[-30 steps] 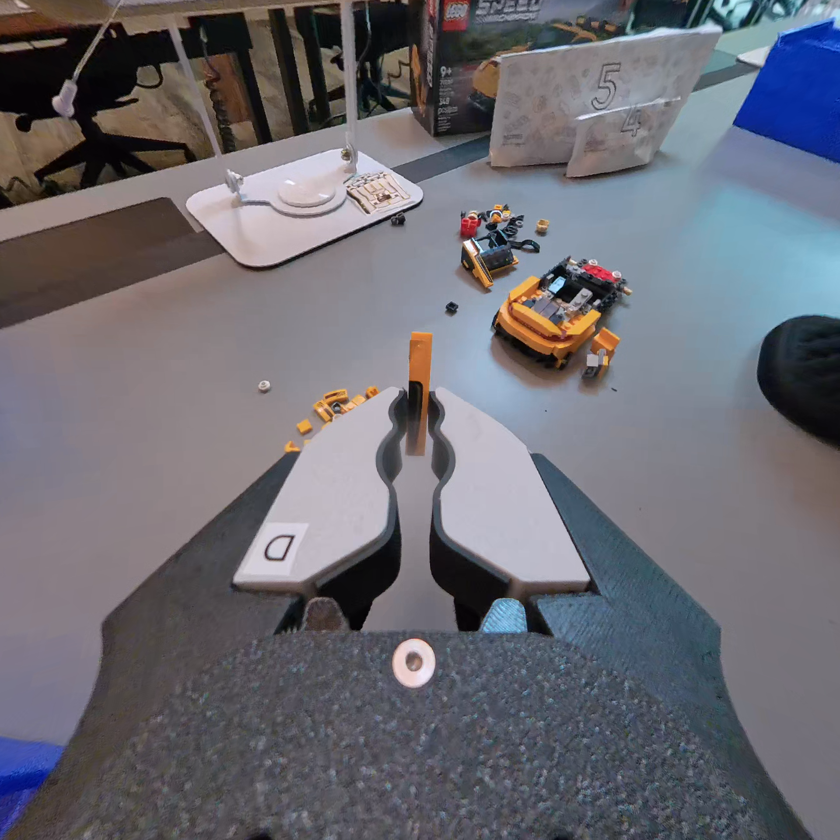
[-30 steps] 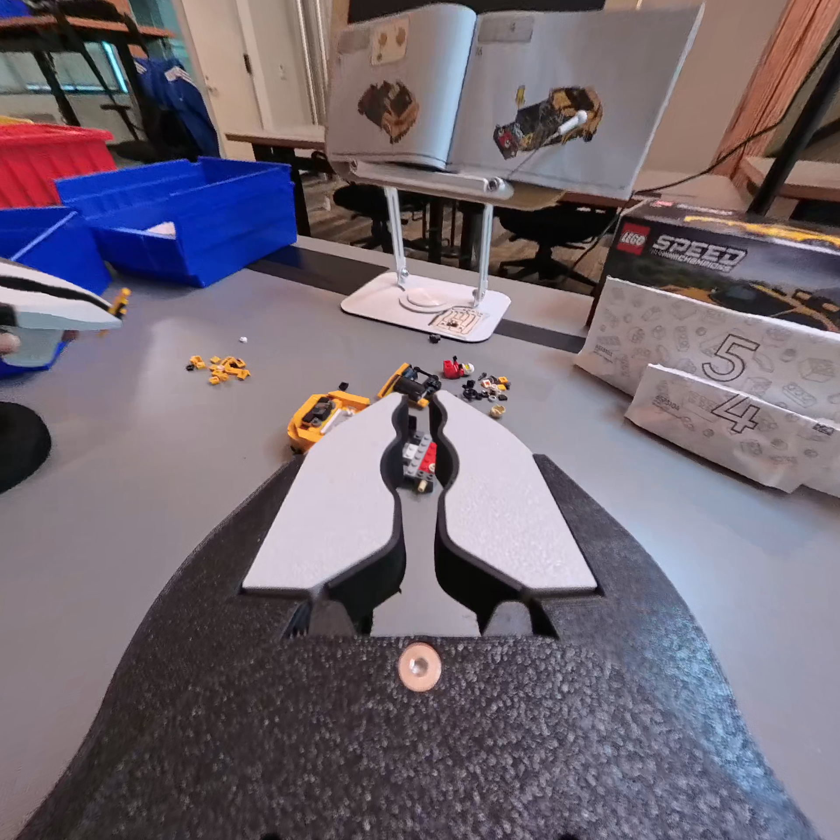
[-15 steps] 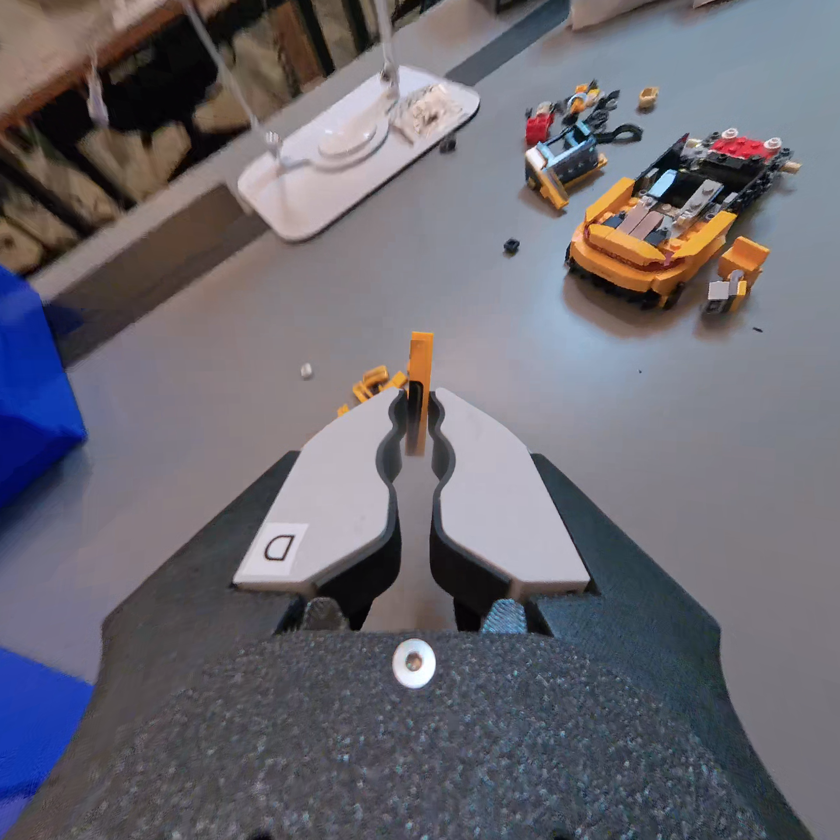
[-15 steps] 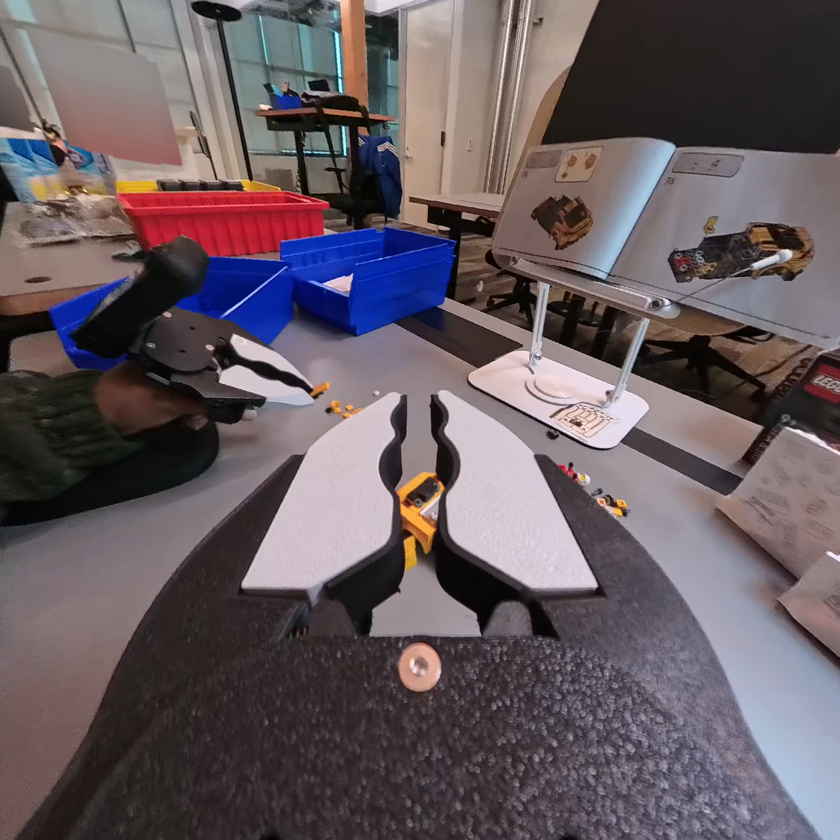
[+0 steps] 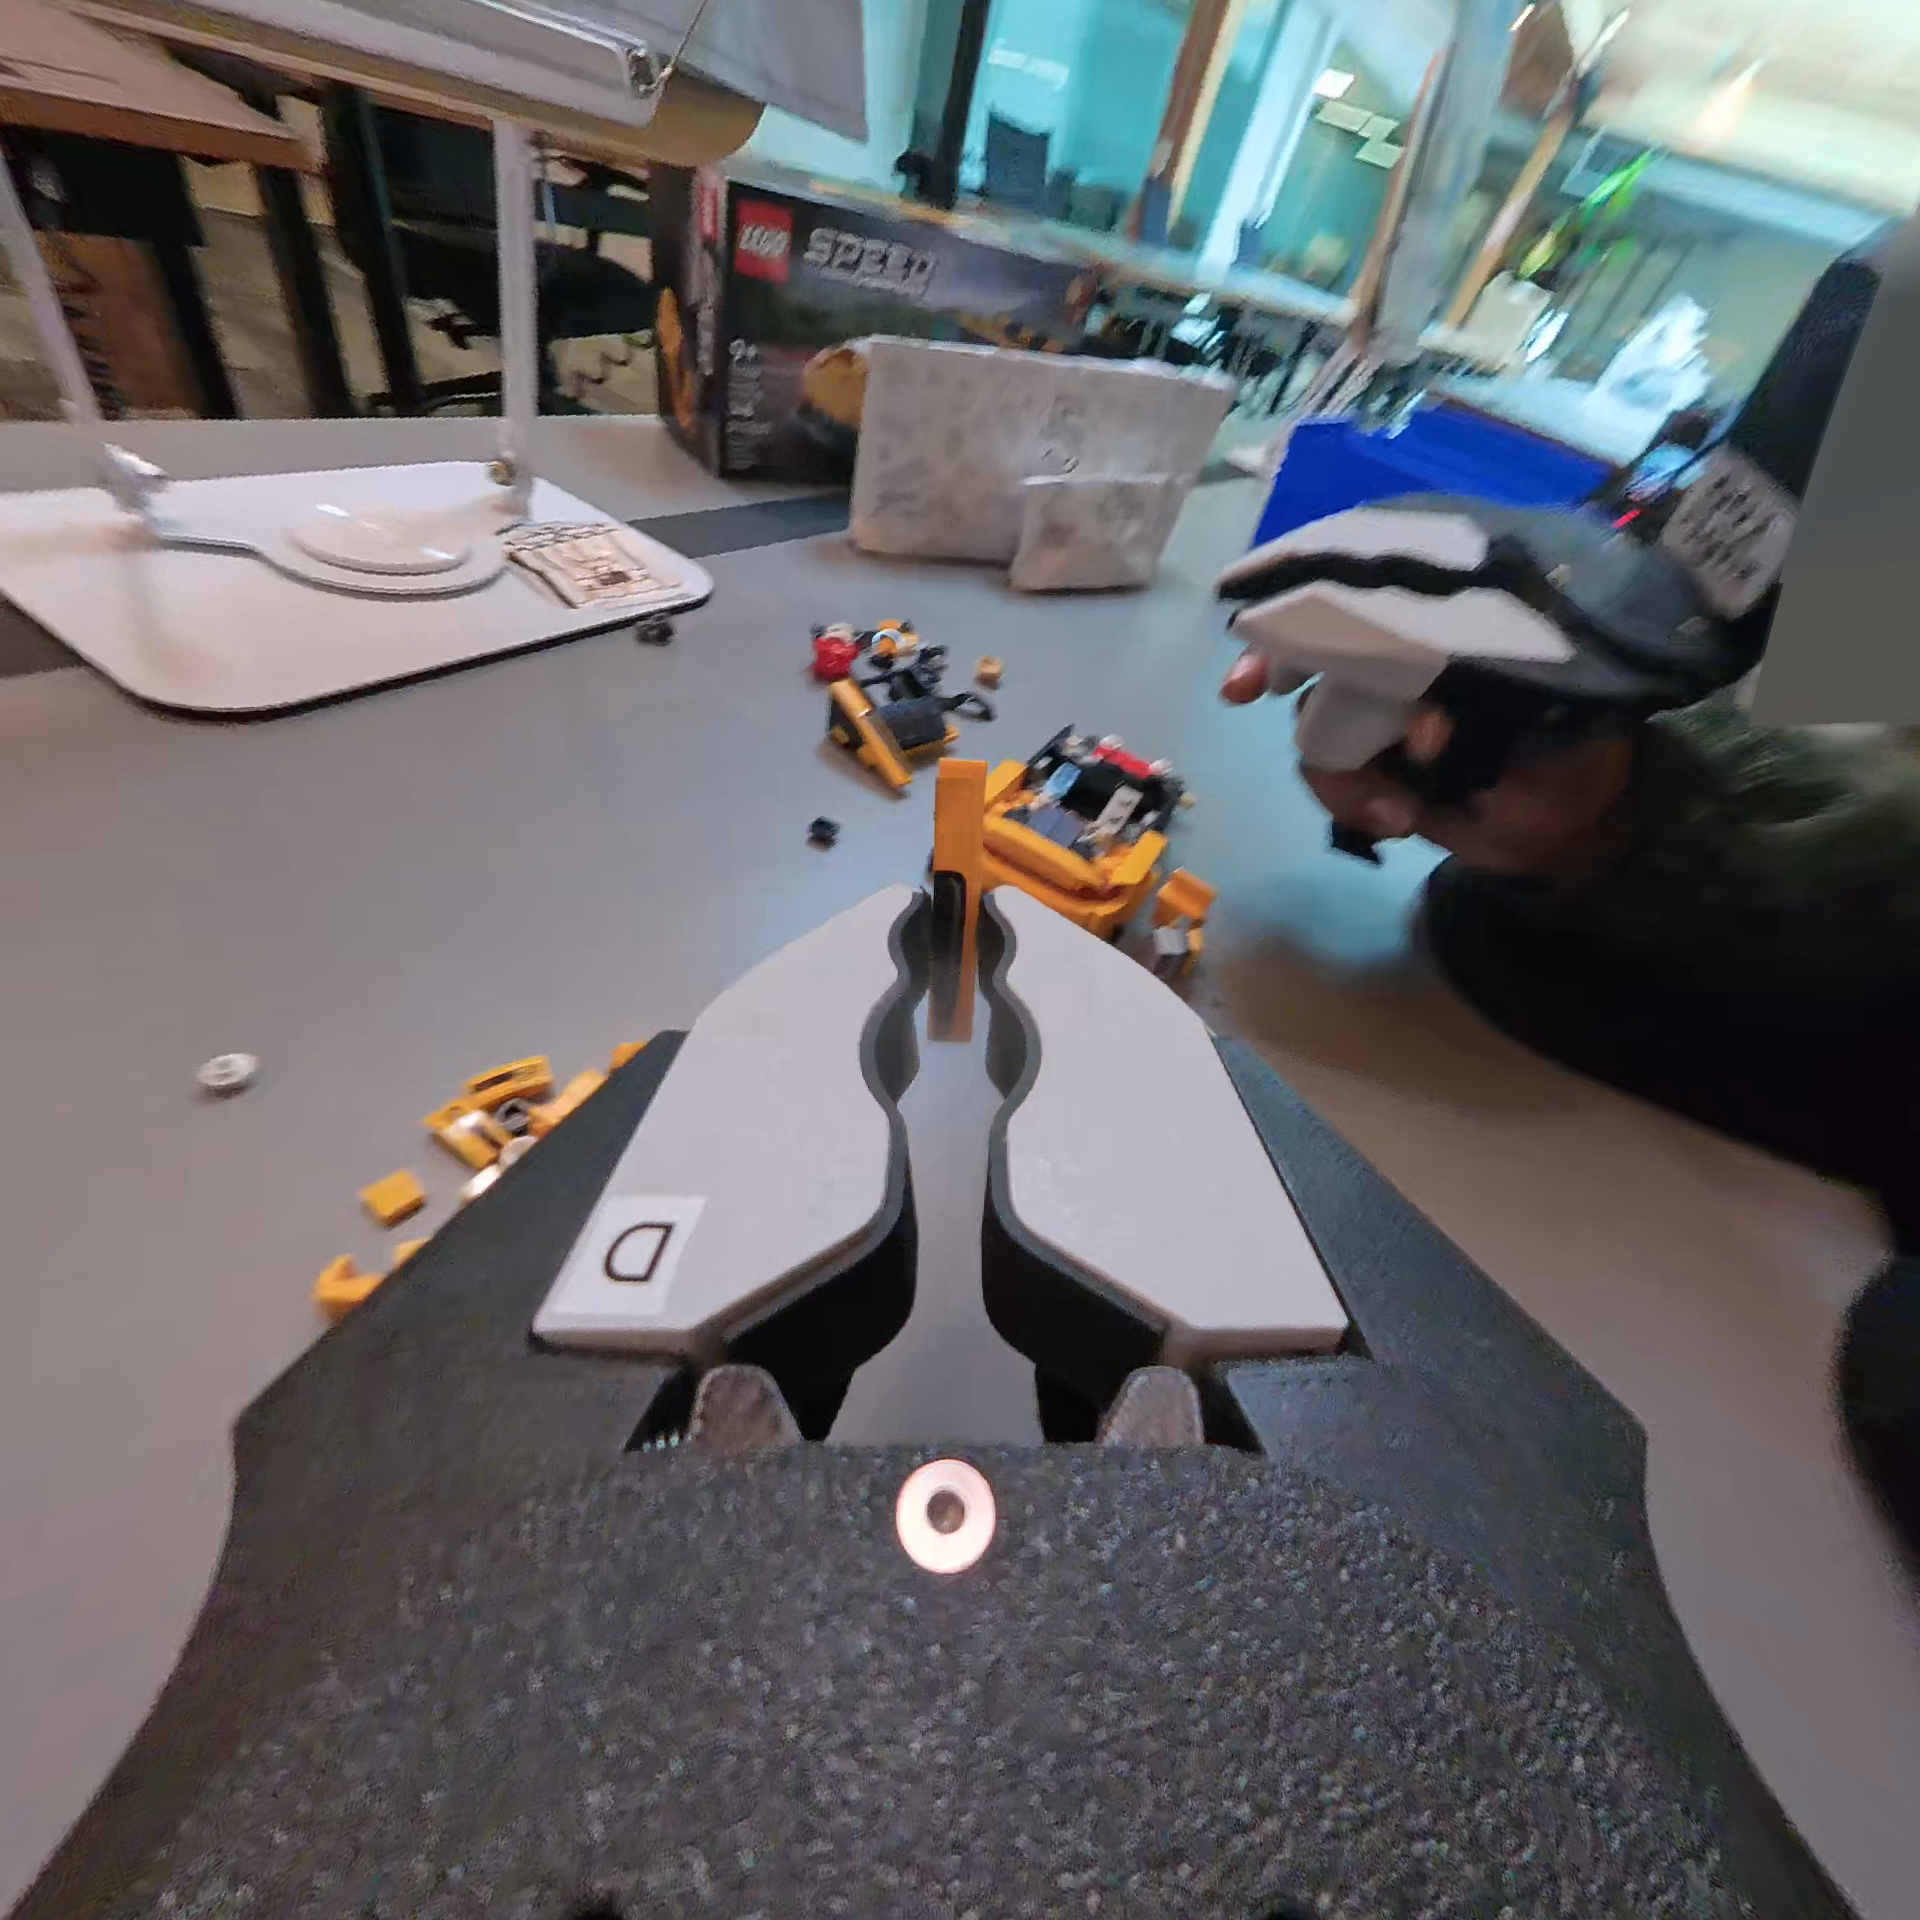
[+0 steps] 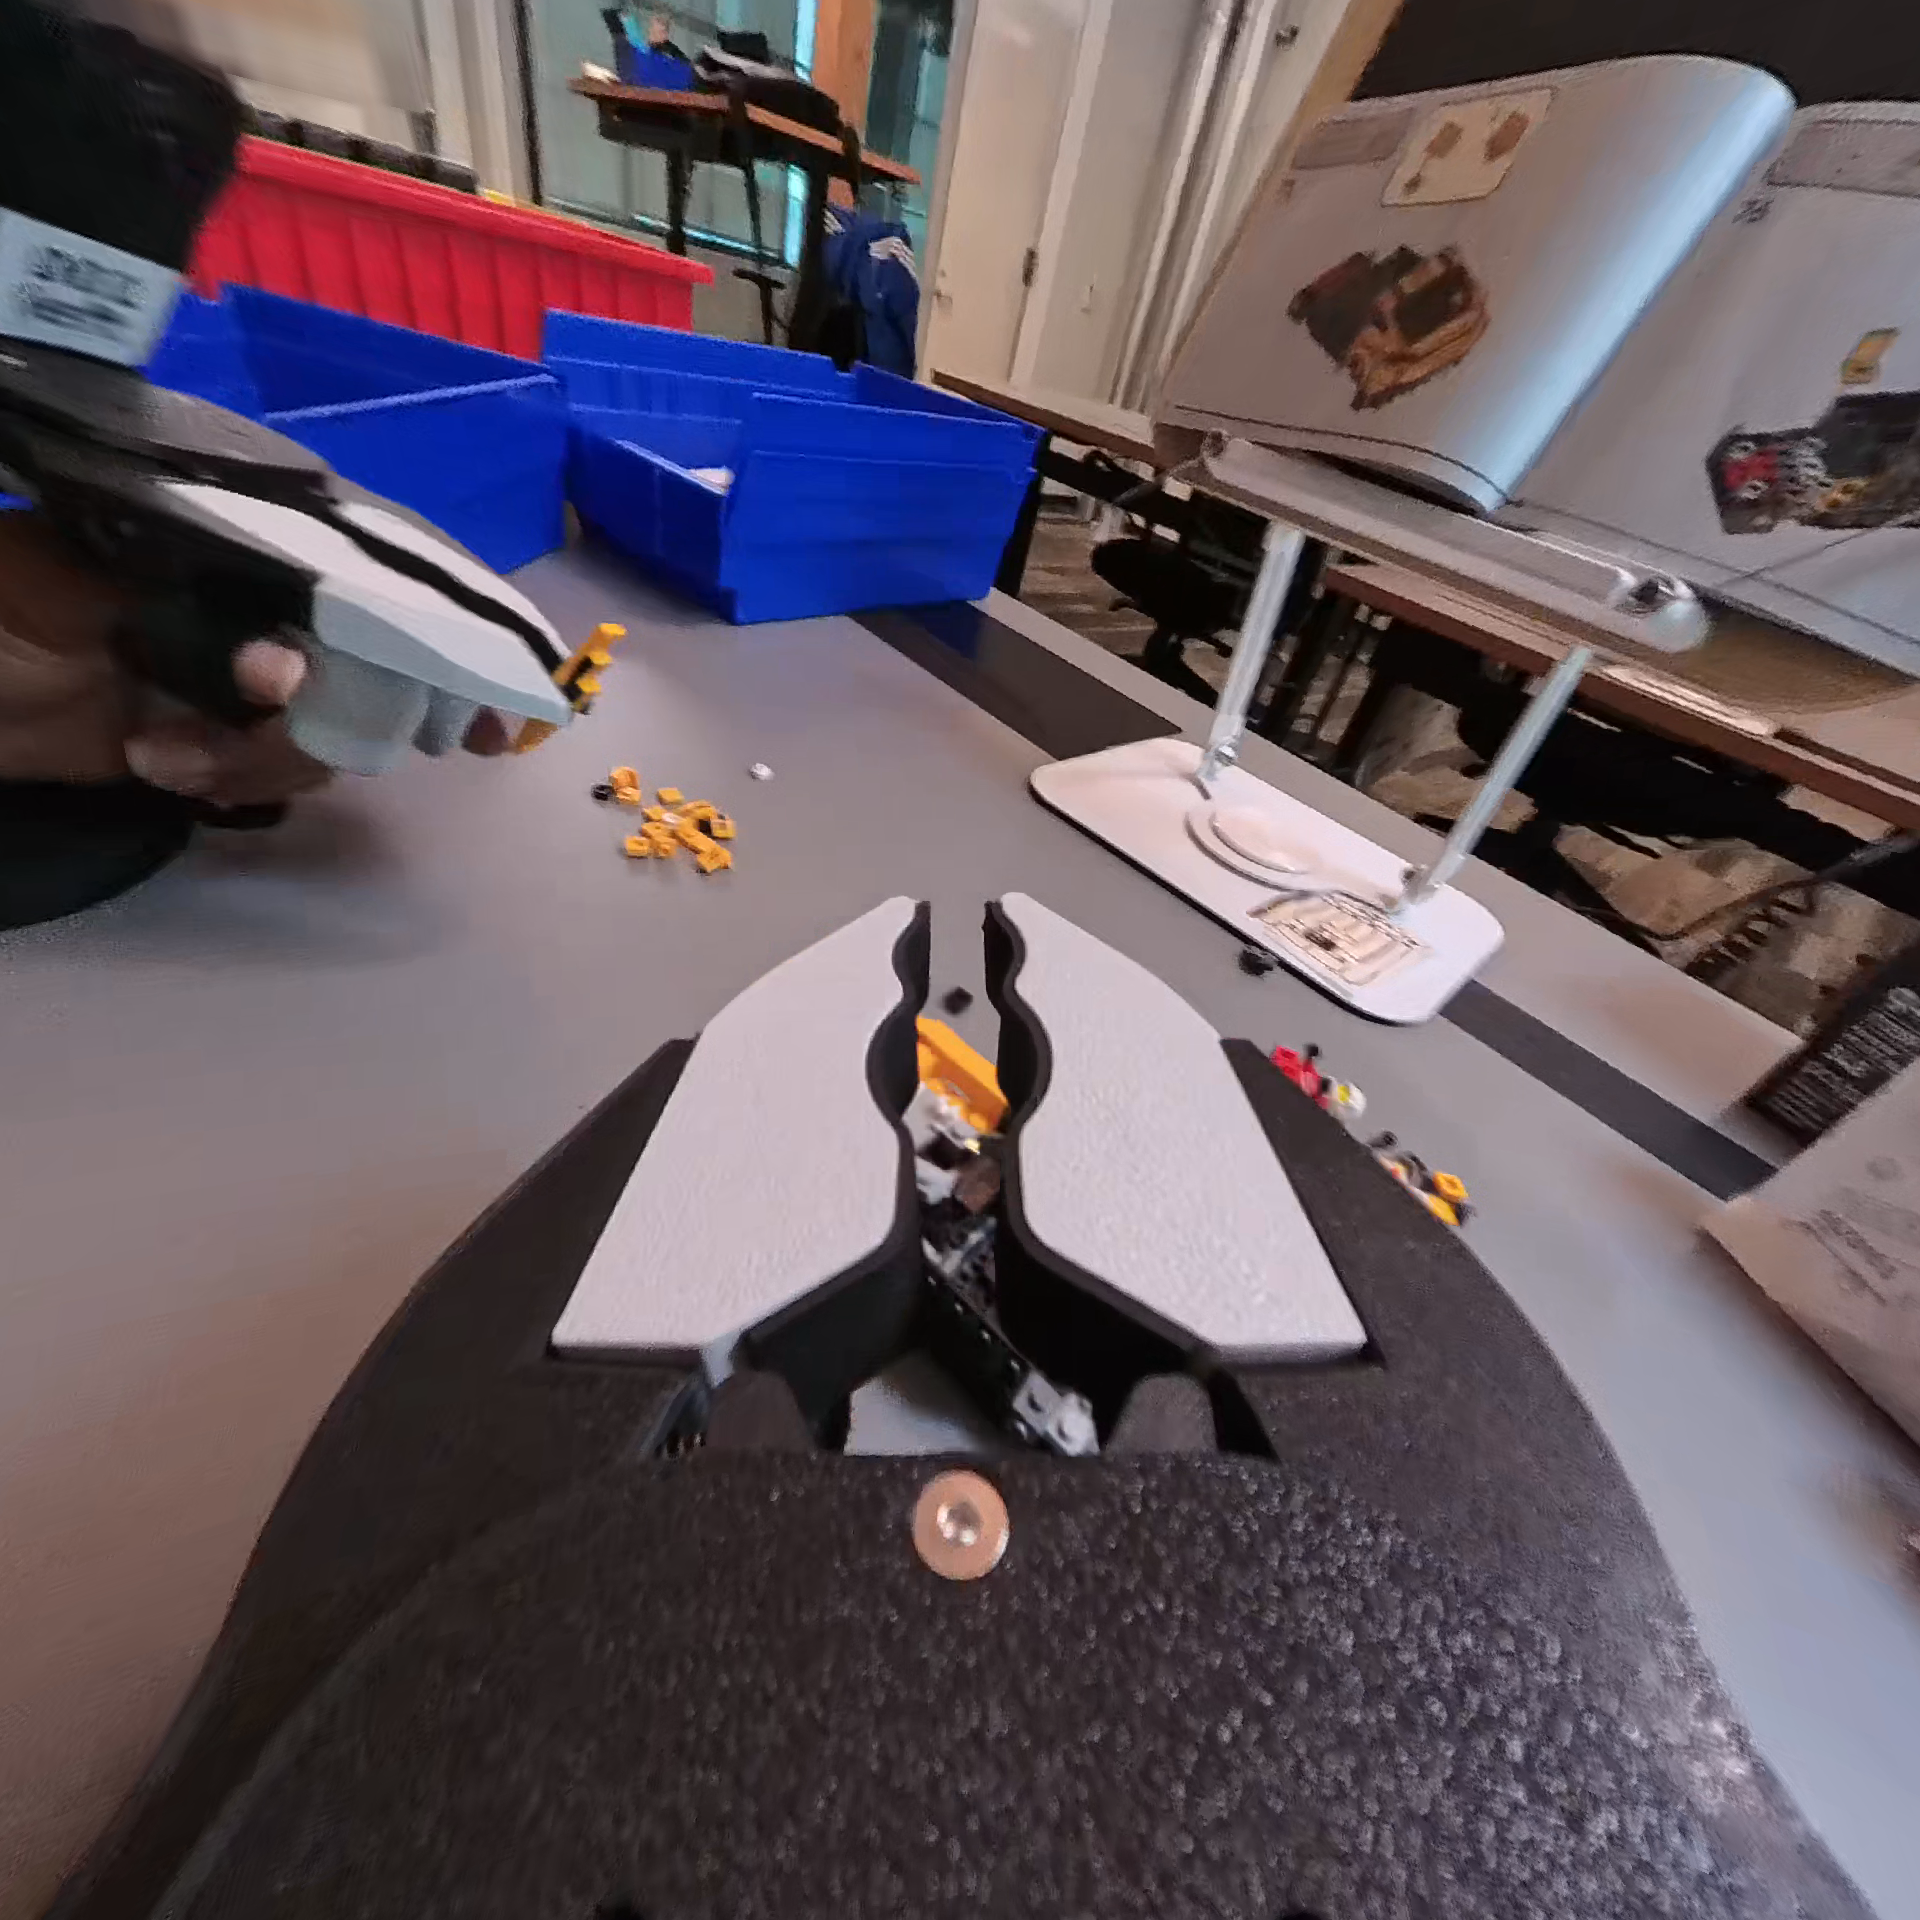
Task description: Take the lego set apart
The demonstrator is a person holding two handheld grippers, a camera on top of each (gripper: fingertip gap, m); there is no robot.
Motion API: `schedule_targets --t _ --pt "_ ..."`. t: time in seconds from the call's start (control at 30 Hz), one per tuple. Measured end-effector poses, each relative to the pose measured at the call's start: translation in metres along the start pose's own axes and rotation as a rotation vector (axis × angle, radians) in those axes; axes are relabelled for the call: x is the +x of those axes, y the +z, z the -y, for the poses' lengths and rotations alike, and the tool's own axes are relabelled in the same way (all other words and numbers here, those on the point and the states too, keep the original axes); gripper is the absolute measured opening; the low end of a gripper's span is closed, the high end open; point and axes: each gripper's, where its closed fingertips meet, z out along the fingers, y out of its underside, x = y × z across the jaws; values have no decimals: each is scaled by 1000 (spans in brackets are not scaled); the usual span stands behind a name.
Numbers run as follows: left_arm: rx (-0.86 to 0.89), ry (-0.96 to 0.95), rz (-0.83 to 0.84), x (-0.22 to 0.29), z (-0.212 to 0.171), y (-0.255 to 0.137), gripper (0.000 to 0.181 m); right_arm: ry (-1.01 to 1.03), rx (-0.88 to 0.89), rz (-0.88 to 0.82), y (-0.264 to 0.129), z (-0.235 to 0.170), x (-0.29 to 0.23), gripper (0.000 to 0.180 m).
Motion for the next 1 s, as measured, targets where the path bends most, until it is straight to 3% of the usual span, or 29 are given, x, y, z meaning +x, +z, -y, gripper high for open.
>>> schedule_targets --t 0.33,0.53,0.67,1.0 --pt "45 -42 -278 62 9 21 8 166 54 326 -13 27 -47 14" --pt "163 -200 -585 96 28 50 8 209 0 348 -30 35 -39 17" --pt "237 -226 -616 105 36 58 8 259 7 334 -43 40 -37 19" --pt "133 -13 -572 144 52 19 8 304 121 428 -50 81 -72 20"
